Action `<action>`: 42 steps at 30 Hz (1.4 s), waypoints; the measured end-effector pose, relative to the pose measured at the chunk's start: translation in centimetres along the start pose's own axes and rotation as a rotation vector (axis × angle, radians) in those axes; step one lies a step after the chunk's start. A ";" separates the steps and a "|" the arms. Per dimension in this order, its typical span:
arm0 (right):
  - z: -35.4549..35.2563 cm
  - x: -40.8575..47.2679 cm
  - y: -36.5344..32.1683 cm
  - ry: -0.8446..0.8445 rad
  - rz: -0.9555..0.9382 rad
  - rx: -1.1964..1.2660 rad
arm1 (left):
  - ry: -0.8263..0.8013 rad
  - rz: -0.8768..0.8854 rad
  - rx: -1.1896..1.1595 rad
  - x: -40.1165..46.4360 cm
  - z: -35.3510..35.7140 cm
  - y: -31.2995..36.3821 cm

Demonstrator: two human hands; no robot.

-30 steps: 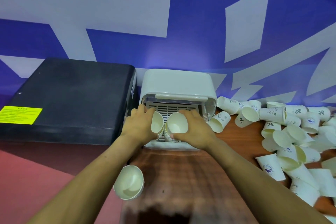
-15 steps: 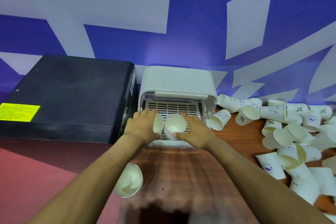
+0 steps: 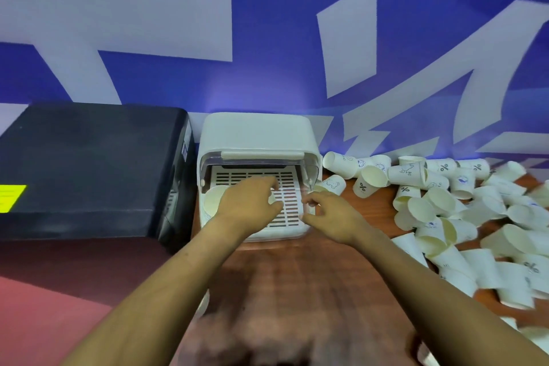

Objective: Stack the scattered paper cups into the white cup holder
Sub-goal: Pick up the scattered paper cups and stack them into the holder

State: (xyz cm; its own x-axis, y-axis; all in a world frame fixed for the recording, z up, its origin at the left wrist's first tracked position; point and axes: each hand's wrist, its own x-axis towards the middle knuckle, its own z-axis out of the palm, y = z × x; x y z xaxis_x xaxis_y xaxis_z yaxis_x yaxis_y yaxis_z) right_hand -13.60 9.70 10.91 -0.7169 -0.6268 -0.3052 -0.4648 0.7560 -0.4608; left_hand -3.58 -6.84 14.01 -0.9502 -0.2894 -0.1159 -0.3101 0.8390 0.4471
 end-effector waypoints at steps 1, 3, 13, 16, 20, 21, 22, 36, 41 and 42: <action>-0.4 -0.2 0.6 0.010 0.005 0.014 | -0.010 0.007 0.005 0.1 0.3 0.6; -1.3 -0.5 1.7 0.025 0.014 0.048 | -0.018 0.015 0.015 0.4 0.9 1.8; -4.9 1.1 7.6 -0.016 -0.077 0.058 | -0.006 -0.070 0.006 3.1 4.4 8.4; -6.4 1.9 10.5 -0.027 -0.068 0.075 | 0.004 -0.101 -0.006 4.3 6.1 10.5; -8.1 3.2 14.9 -0.022 -0.074 0.066 | -0.045 -0.167 -0.005 6.4 9.3 12.7; -8.6 3.6 16.0 -0.013 -0.071 0.055 | -0.053 -0.180 -0.005 7.1 10.1 13.1; -9.0 4.0 17.0 -0.004 -0.059 0.047 | -0.056 -0.190 -0.007 7.8 10.8 13.5; -10.4 9.8 23.3 0.052 -0.037 -0.138 | -0.132 -0.258 0.234 15.2 17.3 14.1; -9.3 11.2 23.9 0.019 -0.028 -0.157 | -0.156 -0.294 0.479 16.7 19.1 13.6; -9.1 11.4 24.0 0.012 -0.018 -0.154 | -0.167 -0.309 0.516 16.9 19.3 13.7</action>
State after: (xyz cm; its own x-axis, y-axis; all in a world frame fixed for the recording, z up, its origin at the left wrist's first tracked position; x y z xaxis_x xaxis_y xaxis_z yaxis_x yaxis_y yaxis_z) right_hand -37.65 22.42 3.92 -0.7136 -0.6387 -0.2879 -0.5511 0.7654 -0.3323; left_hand -24.54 8.66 1.03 -0.7934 -0.5130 -0.3275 -0.5072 0.8547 -0.1103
